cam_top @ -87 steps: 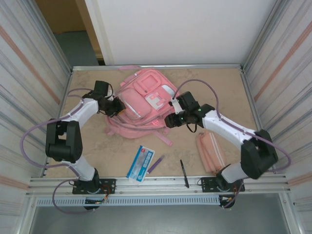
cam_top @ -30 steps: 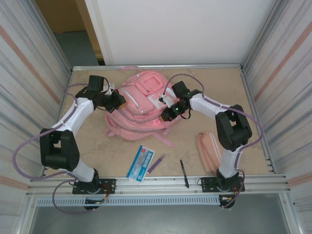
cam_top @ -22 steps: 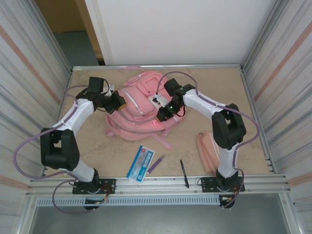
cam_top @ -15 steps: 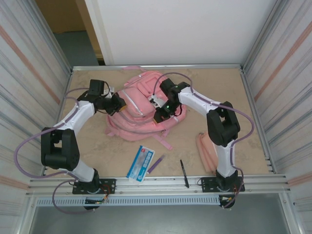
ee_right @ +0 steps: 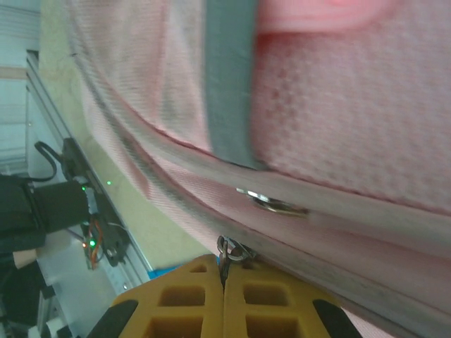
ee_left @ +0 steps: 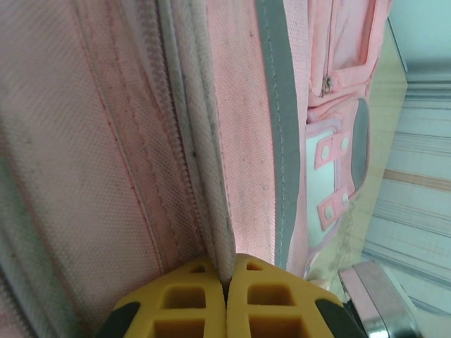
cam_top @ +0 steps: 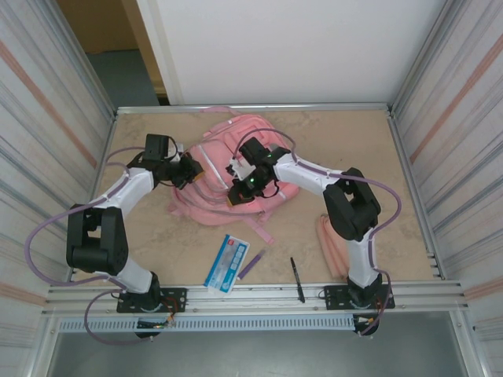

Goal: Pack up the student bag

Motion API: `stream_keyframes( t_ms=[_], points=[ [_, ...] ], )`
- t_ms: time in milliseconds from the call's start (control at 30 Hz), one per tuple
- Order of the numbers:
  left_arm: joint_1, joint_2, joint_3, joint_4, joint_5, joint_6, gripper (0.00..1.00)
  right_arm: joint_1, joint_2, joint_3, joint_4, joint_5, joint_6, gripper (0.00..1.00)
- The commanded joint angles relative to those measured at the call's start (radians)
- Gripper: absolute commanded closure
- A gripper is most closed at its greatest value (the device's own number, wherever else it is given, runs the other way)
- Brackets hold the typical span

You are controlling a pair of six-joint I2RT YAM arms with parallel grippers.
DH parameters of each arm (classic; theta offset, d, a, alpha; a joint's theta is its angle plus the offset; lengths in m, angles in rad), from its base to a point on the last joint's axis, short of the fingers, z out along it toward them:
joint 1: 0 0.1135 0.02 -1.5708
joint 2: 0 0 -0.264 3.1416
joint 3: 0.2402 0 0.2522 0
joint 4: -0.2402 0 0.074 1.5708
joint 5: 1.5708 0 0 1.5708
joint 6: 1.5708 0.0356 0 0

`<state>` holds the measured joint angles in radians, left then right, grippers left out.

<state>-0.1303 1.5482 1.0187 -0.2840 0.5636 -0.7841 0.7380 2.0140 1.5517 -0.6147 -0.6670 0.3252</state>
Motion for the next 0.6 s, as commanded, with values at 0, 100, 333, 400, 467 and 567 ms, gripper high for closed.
stream_keyframes(
  t_ms=[0, 100, 333, 400, 467, 567],
  points=[
    [-0.022, 0.010, -0.019, 0.041, 0.050, 0.004, 1.00, 0.049, -0.001, 0.020, 0.193, -0.025, 0.101, 0.95],
    [-0.022, -0.008, -0.042, 0.061, 0.016, 0.043, 0.98, 0.069, 0.022, 0.034, 0.221, -0.019, 0.129, 0.91],
    [0.022, -0.139, -0.071, -0.045, -0.021, 0.148, 0.67, 0.068, -0.031, -0.046, 0.241, -0.005, 0.095, 0.72],
    [0.016, -0.192, -0.078, -0.111, -0.053, 0.174, 0.66, 0.060, -0.075, -0.096, 0.247, 0.008, 0.072, 0.67],
    [-0.011, -0.244, -0.090, -0.161, -0.060, 0.184, 0.65, 0.047, -0.124, -0.149, 0.252, 0.022, 0.057, 0.64],
    [-0.081, -0.296, -0.114, -0.234, -0.098, 0.195, 0.64, 0.025, -0.201, -0.224, 0.261, 0.025, 0.054, 0.58]
  ],
)
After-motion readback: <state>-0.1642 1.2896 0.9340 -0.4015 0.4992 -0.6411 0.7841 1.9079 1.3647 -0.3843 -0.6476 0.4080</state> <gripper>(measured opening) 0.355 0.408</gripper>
